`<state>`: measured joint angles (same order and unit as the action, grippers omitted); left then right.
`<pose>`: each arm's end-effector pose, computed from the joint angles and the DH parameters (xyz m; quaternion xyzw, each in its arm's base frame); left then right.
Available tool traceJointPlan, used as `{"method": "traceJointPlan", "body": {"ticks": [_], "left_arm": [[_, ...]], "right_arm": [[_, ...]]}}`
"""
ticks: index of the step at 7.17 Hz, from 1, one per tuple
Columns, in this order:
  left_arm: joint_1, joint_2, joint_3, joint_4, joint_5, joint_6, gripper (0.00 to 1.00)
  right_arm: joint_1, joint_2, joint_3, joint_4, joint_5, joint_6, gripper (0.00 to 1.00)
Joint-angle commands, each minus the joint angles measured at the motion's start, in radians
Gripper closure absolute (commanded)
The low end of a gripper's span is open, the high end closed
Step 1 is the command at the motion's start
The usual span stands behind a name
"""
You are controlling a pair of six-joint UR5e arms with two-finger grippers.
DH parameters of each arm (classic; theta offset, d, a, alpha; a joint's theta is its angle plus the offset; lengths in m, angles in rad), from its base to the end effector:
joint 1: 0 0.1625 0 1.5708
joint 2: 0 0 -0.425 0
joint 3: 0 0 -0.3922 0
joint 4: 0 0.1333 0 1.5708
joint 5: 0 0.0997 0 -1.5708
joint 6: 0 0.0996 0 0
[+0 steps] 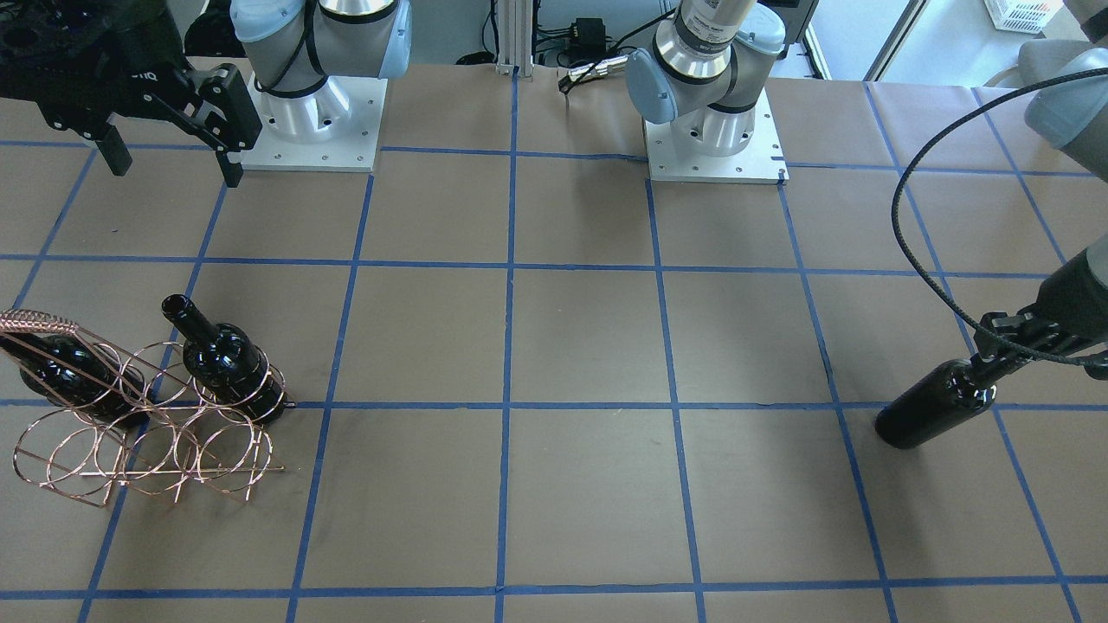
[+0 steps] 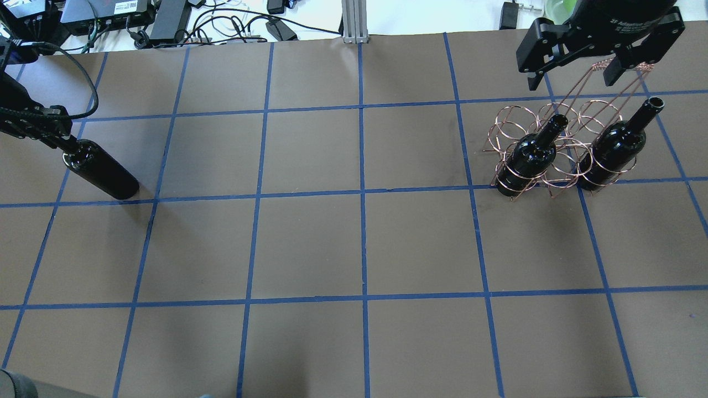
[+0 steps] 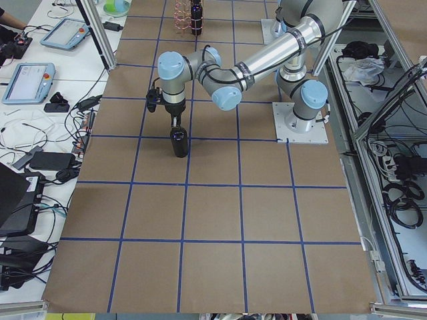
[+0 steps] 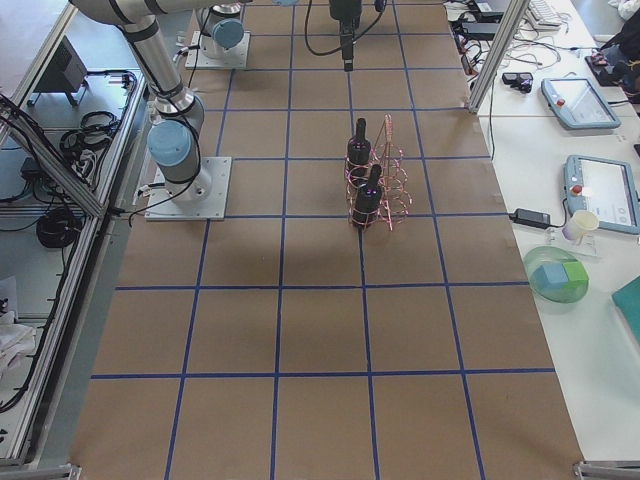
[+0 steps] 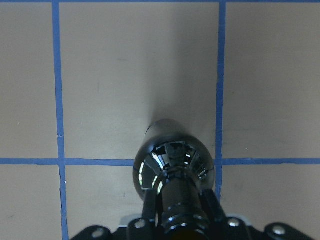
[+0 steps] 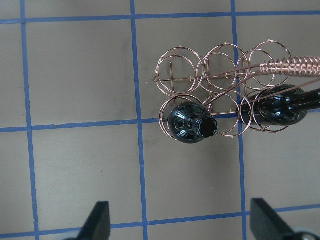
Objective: Place wine into wine basket
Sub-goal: 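Close the left gripper around the bottle neck, then lift the bottle with the left gripper and stand it upright mid-table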
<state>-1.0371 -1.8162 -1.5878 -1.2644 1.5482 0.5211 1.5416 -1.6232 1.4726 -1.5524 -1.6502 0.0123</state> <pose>0.1814 -0.5735 0.3779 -0.0060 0.9997 -0.0247 0.0013 0.1114 -0.4809 0.5605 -0.0233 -0.9968 0.0657 0.0402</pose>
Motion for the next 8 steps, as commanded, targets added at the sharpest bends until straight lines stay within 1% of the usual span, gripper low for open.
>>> {"method": "traceJointPlan", "body": {"ticks": [1, 2, 4, 5, 6, 7, 8], "left_arm": [[-0.017, 0.029, 0.003, -0.025, 0.003, -0.004, 0.99], [-0.070, 0.059, 0.005, -0.062, 0.012, -0.019, 1.00], [-0.176, 0.132, -0.006, -0.162, 0.003, -0.195, 1.00], [-0.240, 0.179, -0.038, -0.200, 0.000, -0.258, 1.00], [-0.314, 0.240, -0.090, -0.220, -0.020, -0.316, 1.00], [-0.396, 0.294, -0.154, -0.237, -0.069, -0.435, 1.00], [-0.505, 0.314, -0.197, -0.237, -0.077, -0.563, 1.00]], "right_arm": [[0.000, -0.001, 0.000, -0.001, 0.009, 0.000, 0.00], [0.000, -0.001, 0.000, 0.002, 0.009, 0.000, 0.00], [0.002, -0.003, 0.000, 0.009, 0.082, -0.008, 0.00], [0.002, -0.003, 0.000, 0.023, 0.082, -0.065, 0.00], [0.002, -0.004, 0.000, 0.023, 0.082, -0.077, 0.00], [0.002, -0.004, 0.000, 0.025, 0.069, -0.075, 0.00], [0.002, -0.010, 0.000, 0.025, 0.067, -0.075, 0.00]]}}
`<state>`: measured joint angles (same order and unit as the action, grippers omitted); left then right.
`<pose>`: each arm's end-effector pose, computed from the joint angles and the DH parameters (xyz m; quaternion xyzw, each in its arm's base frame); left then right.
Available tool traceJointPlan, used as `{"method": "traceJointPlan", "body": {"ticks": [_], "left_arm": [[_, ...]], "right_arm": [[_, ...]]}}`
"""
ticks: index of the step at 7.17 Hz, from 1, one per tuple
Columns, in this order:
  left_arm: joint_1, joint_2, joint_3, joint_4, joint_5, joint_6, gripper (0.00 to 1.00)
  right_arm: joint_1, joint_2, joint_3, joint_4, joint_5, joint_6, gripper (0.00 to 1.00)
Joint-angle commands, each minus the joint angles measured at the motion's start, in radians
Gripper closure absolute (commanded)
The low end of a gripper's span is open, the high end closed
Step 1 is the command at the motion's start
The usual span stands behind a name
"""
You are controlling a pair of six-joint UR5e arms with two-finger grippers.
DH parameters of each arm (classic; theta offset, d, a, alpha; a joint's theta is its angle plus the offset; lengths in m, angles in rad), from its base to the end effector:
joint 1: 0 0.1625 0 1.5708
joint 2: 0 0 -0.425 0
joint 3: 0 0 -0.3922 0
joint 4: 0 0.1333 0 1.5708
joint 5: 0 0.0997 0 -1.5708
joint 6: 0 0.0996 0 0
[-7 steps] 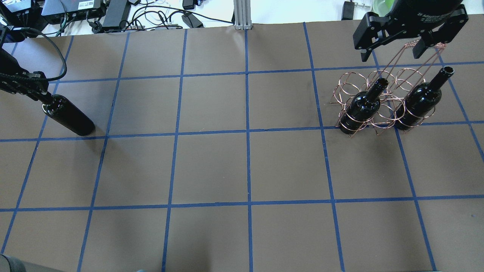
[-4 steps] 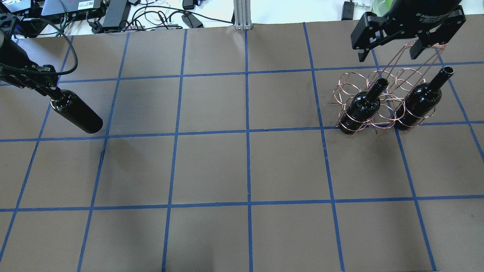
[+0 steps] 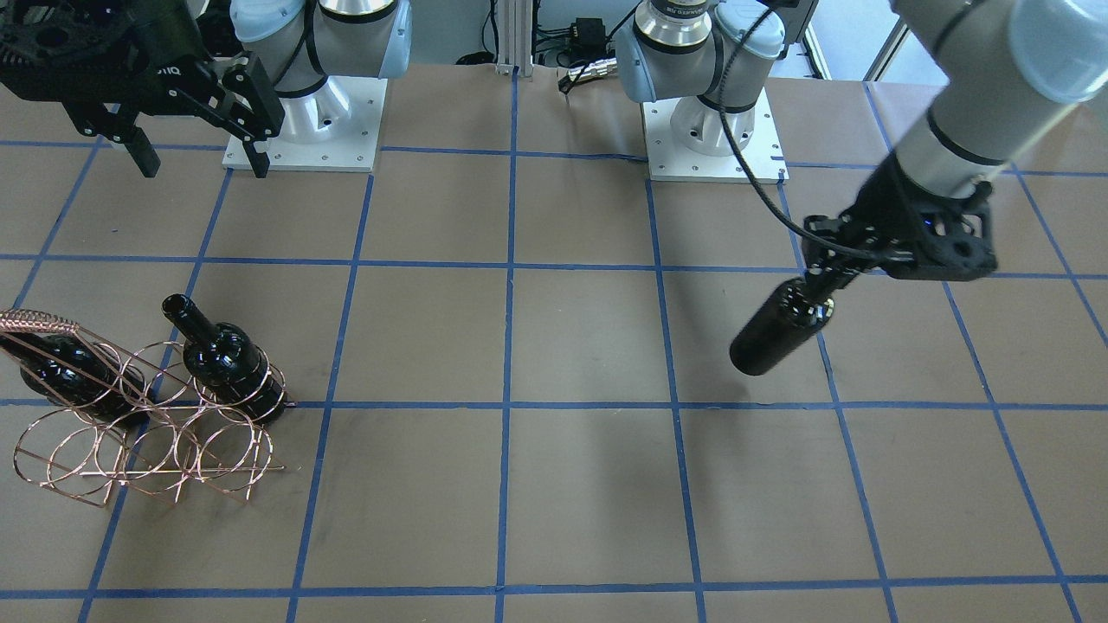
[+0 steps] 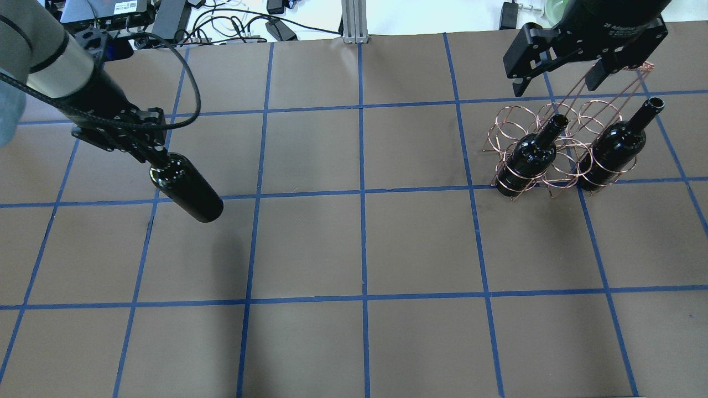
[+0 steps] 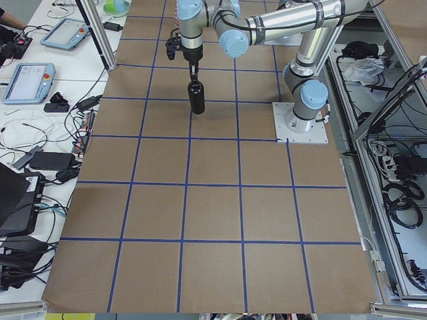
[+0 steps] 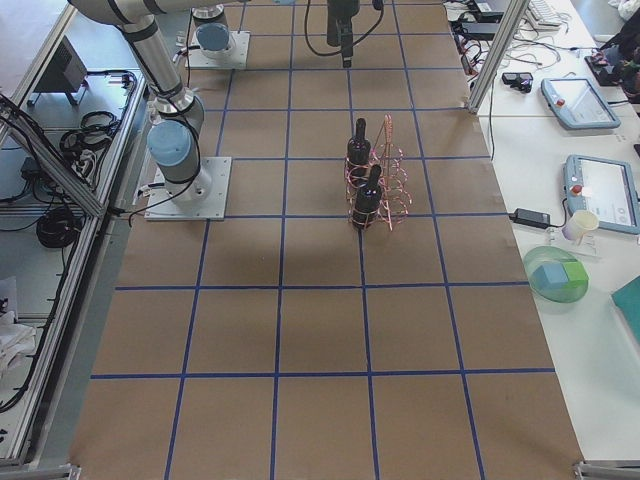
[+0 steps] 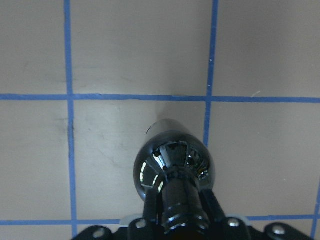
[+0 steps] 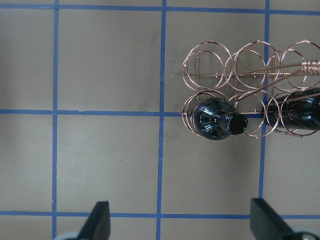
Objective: Place wine into wine basket
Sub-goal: 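Lift the bottle with the left gripper and stand it upright mid-table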
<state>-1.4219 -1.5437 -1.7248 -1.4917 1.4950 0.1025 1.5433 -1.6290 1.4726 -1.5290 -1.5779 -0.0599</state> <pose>-0.0692 -0.4880 0.4337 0.0241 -0.9987 -0.0190 0.0406 0.1195 -0.4766 0.5603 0.0160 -0.9982 0.0571 0.0060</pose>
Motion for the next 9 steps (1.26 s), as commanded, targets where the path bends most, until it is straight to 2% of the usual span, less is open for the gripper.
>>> {"method": "traceJointPlan", "body": {"ticks": [1, 4, 5, 6, 9], "left_arm": [[-0.249, 0.043, -0.077, 0.002, -0.006, -0.180, 1.00], [-0.477, 0.016, -0.087, 0.045, -0.004, -0.447, 1.00], [-0.511, 0.020, -0.123, 0.110, 0.001, -0.460, 1.00], [-0.525, 0.010, -0.159, 0.185, 0.039, -0.566, 1.00], [-0.545, 0.013, -0.167, 0.212, 0.047, -0.603, 1.00]], "right_arm": [[0.000, -0.011, 0.000, 0.000, -0.002, -0.002, 0.00], [0.000, -0.011, 0.015, 0.006, -0.004, -0.003, 0.00], [0.000, -0.011, 0.017, 0.004, -0.004, -0.005, 0.00], [-0.002, -0.006, 0.018, 0.006, -0.005, 0.006, 0.00], [-0.002, -0.005, 0.020, 0.006, -0.002, 0.008, 0.00]]}}
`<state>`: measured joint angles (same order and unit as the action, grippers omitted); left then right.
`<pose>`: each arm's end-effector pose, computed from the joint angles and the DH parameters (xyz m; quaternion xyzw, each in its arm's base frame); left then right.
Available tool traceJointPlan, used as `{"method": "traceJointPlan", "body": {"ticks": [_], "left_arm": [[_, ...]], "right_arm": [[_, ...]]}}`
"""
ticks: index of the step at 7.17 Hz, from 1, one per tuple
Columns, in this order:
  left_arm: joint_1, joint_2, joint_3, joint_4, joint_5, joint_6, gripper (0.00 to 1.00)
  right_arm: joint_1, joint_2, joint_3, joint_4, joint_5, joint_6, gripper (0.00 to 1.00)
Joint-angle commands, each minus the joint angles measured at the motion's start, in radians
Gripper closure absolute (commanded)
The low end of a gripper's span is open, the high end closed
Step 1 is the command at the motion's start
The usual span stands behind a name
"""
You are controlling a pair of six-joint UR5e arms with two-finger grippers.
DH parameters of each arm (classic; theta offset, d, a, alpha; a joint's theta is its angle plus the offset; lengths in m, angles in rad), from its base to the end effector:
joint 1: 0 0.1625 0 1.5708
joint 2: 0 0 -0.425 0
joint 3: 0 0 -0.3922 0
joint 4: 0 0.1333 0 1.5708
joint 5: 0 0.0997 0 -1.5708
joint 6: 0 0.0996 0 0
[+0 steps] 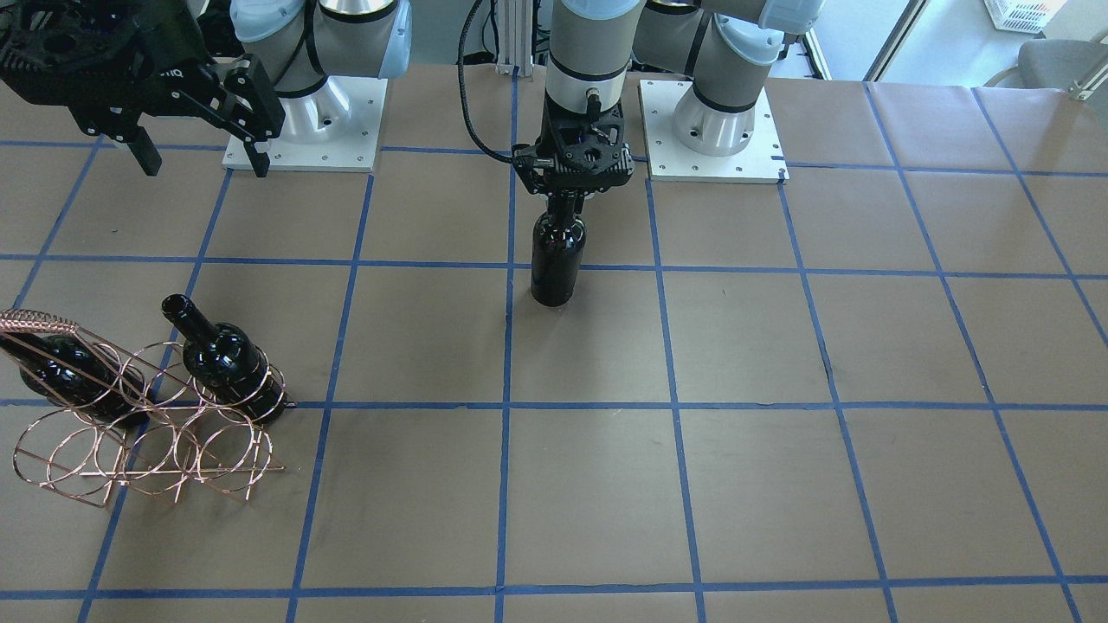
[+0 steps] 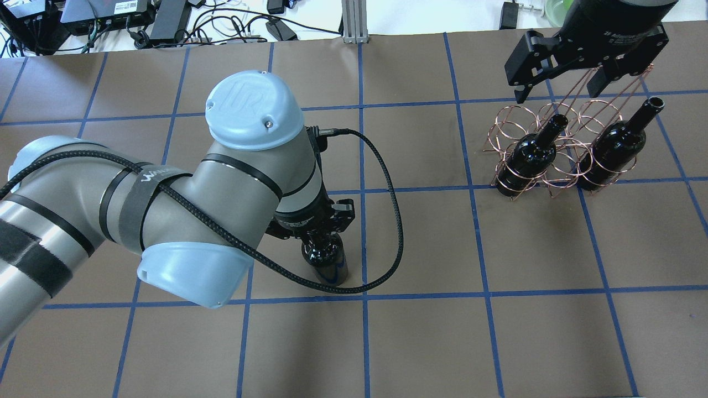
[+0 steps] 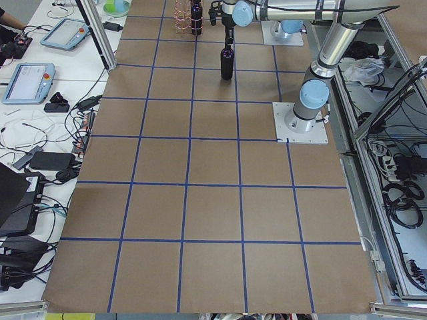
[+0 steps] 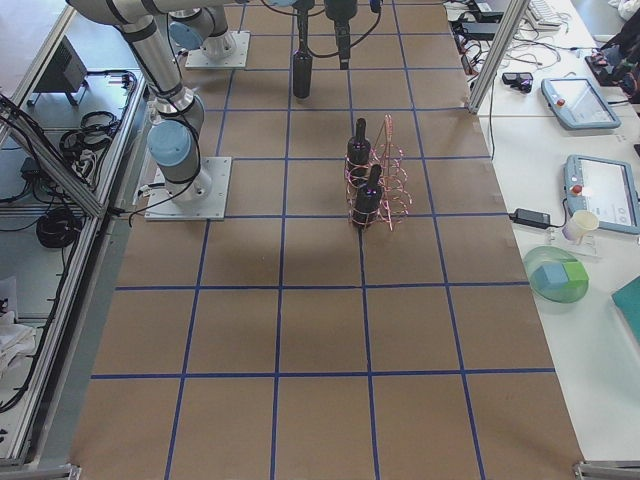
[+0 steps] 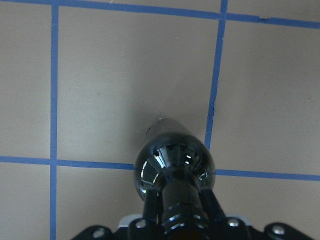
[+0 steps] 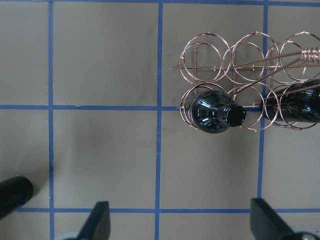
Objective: Place wine into wine basket
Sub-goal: 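Lift the bottle with the left gripper and stand it upright mid-table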
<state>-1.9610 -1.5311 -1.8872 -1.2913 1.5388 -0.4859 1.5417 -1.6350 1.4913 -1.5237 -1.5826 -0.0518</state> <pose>-0.3013 -0.3739 0.3807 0.0478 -0.9987 -0.0055 0.0151 0.1184 -0.4734 0.5533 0.0111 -0.9988 0.0480 0.0078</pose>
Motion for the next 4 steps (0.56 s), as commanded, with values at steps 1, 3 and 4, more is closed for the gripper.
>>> {"method": "traceJointPlan", "body": {"ticks": [1, 3, 4], "left_arm": [[-0.009, 0.002, -0.009, 0.012, 0.003, -0.011, 1.00], [-0.009, -0.003, -0.010, 0.012, 0.003, -0.011, 1.00], [-0.009, -0.003, -0.010, 0.010, 0.004, -0.010, 1.00]], "right_arm": [[0.000, 0.003, 0.006, -0.004, 0.001, -0.013, 0.00], [0.000, 0.006, 0.006, -0.003, 0.000, -0.013, 0.00], [0.000, 0.006, 0.006, -0.001, 0.001, -0.013, 0.00]]}}
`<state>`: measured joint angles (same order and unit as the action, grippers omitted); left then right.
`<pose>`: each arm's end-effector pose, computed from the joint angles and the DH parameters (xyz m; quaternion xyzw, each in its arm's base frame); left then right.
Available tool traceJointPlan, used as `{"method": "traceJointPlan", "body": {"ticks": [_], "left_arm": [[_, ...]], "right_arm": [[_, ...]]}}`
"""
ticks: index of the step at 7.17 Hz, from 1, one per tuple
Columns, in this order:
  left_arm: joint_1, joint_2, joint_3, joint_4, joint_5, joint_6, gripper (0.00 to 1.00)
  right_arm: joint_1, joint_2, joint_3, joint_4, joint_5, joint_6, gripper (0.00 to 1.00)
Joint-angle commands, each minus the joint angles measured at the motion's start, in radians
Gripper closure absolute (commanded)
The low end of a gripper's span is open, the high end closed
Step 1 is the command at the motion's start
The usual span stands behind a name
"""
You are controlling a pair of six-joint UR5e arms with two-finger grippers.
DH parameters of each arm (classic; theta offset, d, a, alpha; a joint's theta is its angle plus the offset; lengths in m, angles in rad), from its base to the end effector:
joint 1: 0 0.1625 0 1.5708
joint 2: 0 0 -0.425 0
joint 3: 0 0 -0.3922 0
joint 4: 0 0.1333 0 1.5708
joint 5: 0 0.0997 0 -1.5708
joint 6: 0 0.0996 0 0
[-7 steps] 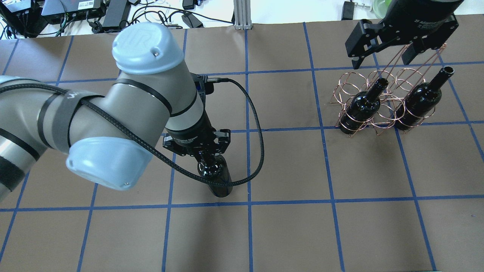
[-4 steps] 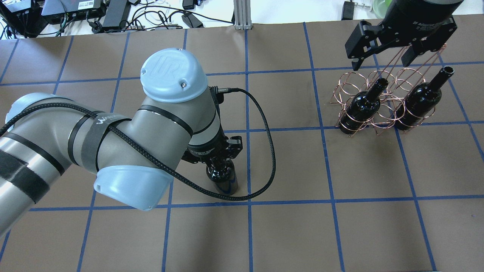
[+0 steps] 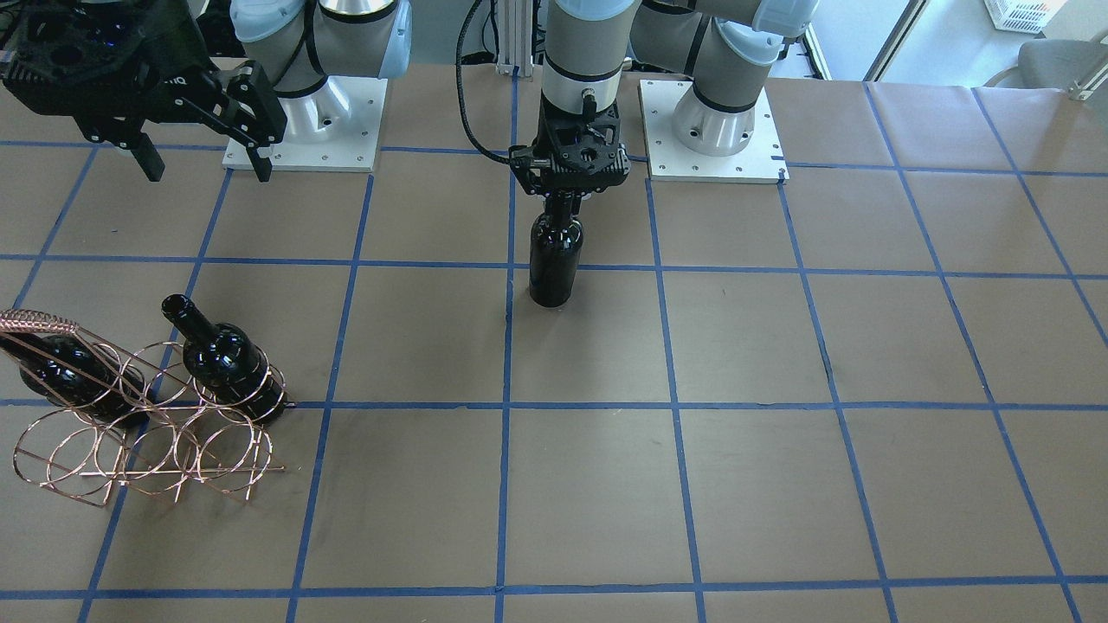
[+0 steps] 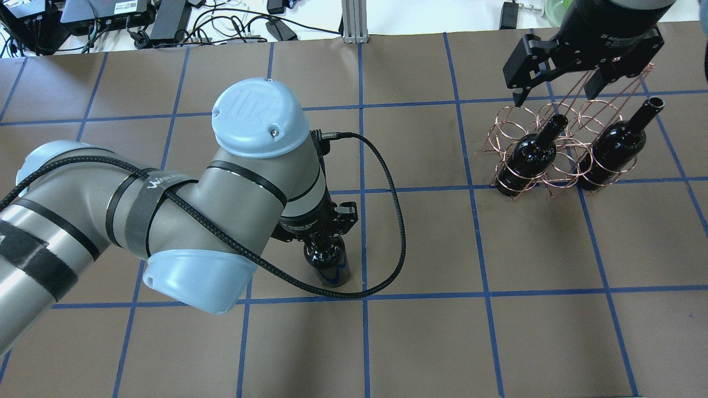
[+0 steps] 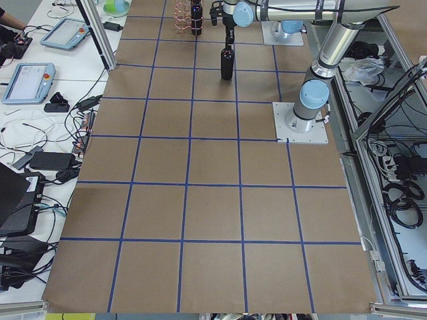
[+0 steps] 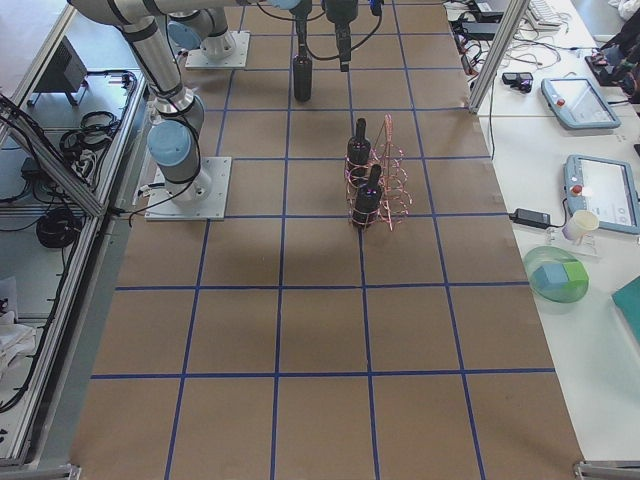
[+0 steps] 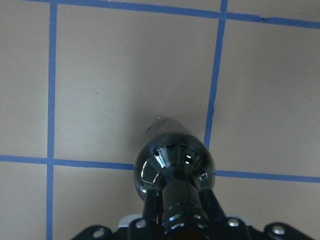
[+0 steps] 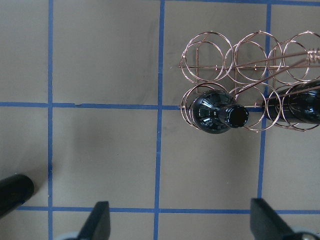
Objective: Place wine into wine basket
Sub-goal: 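Open the left gripper and raise it away while the right arm approaches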
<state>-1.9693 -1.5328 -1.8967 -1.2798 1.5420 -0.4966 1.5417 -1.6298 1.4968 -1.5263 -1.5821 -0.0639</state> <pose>-0.3040 -0.3710 0.3766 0.0490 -0.9987 -0.0048 0.0136 0.1184 -0.4754 0.5484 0.0171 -0.9989 0.0439 0.0077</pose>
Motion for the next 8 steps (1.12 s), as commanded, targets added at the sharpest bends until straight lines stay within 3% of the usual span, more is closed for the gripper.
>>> {"method": "traceJointPlan", "body": {"ticks": [1, 2, 3, 7, 8], "left_arm": [[0.000, -0.003, -0.001, -0.007, 0.003, -0.003, 1.00], [0.003, -0.003, 0.001, -0.015, 0.004, -0.003, 0.90], [0.001, -0.004, 0.001, -0.015, 0.006, -0.002, 0.42], [0.015, -0.006, 0.036, -0.018, 0.004, -0.002, 0.23], [0.042, -0.006, 0.100, -0.019, 0.007, 0.022, 0.02]], "right_arm": [[0.000, -0.002, 0.000, 0.003, -0.002, 0.001, 0.00], [0.000, -0.005, 0.000, 0.005, -0.018, -0.001, 0.00], [0.000, -0.005, 0.000, 0.009, -0.013, -0.001, 0.00], [0.002, -0.012, 0.005, 0.014, -0.007, 0.009, 0.00], [0.002, -0.012, 0.005, 0.014, -0.007, 0.009, 0.00]]}}
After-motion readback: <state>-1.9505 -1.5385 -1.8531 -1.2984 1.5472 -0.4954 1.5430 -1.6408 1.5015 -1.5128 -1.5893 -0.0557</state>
